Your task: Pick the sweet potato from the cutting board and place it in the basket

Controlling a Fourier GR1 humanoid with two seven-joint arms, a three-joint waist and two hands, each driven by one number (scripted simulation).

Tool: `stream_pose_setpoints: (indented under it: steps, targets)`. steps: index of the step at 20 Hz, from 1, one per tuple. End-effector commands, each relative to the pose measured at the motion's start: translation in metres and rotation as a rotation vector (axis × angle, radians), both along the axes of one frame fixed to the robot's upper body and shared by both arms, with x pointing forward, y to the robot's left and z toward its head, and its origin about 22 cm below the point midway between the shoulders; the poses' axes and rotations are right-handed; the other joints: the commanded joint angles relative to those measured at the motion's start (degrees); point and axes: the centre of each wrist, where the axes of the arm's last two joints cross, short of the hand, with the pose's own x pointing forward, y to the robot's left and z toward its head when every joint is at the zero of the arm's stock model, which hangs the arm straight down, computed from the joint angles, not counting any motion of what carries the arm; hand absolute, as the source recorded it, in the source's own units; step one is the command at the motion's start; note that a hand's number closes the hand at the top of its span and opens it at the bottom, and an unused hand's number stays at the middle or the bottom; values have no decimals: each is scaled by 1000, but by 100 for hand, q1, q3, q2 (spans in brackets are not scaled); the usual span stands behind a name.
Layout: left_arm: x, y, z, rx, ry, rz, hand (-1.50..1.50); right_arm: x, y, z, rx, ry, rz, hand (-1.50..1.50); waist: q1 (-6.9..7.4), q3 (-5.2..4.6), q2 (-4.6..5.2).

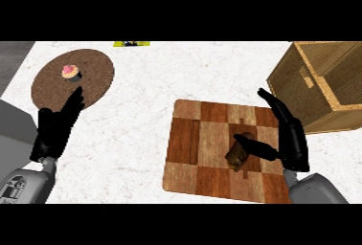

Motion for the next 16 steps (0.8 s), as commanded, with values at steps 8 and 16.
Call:
stream_pose_setpoints:
  steps: [8, 16]
  targets:
    - [5, -1, 4, 13, 6, -4, 0, -4, -24, 20, -517, 628, -63, -150, -3, -47, -57]
    - [-4, -12, -5, 7, 28, -22, 0, -17, 47, 124, -538, 827, -35, -150, 80, 34, -37]
